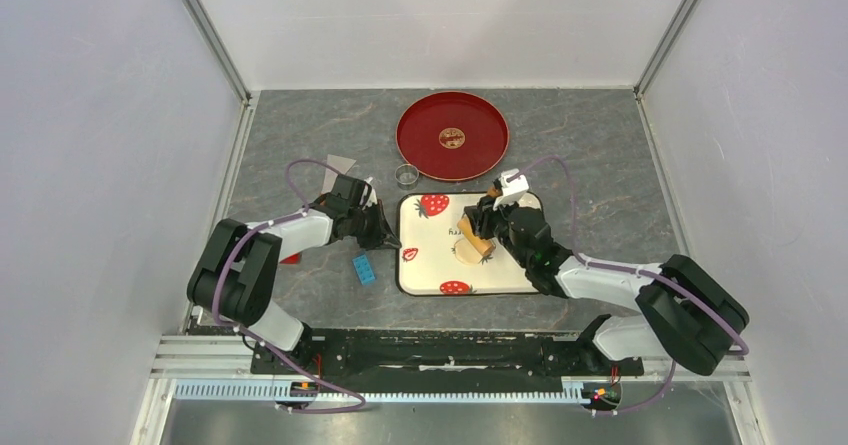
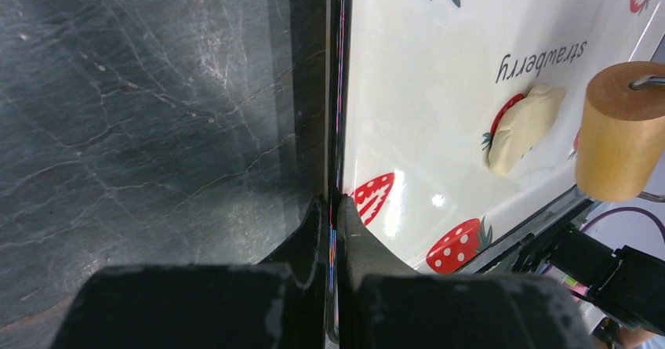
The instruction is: Roll out the dumpling wrappers from the dough
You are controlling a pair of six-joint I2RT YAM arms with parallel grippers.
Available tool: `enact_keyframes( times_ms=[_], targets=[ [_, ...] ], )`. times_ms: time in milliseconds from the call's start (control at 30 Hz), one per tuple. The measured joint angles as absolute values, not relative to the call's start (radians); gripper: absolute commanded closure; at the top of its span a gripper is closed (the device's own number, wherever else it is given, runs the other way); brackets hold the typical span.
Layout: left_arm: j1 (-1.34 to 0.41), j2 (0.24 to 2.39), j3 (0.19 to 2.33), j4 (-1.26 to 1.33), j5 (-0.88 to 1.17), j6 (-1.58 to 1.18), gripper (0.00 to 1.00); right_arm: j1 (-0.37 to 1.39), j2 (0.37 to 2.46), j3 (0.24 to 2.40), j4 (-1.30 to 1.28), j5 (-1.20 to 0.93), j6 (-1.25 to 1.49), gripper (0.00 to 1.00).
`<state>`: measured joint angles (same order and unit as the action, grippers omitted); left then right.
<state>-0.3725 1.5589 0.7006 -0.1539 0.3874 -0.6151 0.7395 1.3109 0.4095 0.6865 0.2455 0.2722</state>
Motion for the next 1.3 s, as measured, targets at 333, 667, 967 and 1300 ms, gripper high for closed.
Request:
enact_keyframes(
  times_ms=[333, 667, 967, 1300],
  targets=[
    [-0.373, 1.585, 0.7, -0.093, 0.407, -0.616, 0.98, 0.739, 1.379, 0.429, 0.696, 0.245, 0.252, 1.0],
    [-0.367, 1.59, 0.7, -0.09, 0.421, -0.616, 0.98, 0.739, 1.398, 0.429, 0.7, 0.249, 0.238, 1.0],
    [-0.366, 1.591, 0.7, -0.088, 0.423, -0.616, 0.98, 0.739, 1.413, 0.428, 0.713, 0.268, 0.235, 1.0],
    [-0.359, 1.593, 0.696, -0.08, 0.435, -0.617, 0.98, 0.739, 1.42, 0.389, 0.786, 0.27, 0.243, 1.0]
  ],
)
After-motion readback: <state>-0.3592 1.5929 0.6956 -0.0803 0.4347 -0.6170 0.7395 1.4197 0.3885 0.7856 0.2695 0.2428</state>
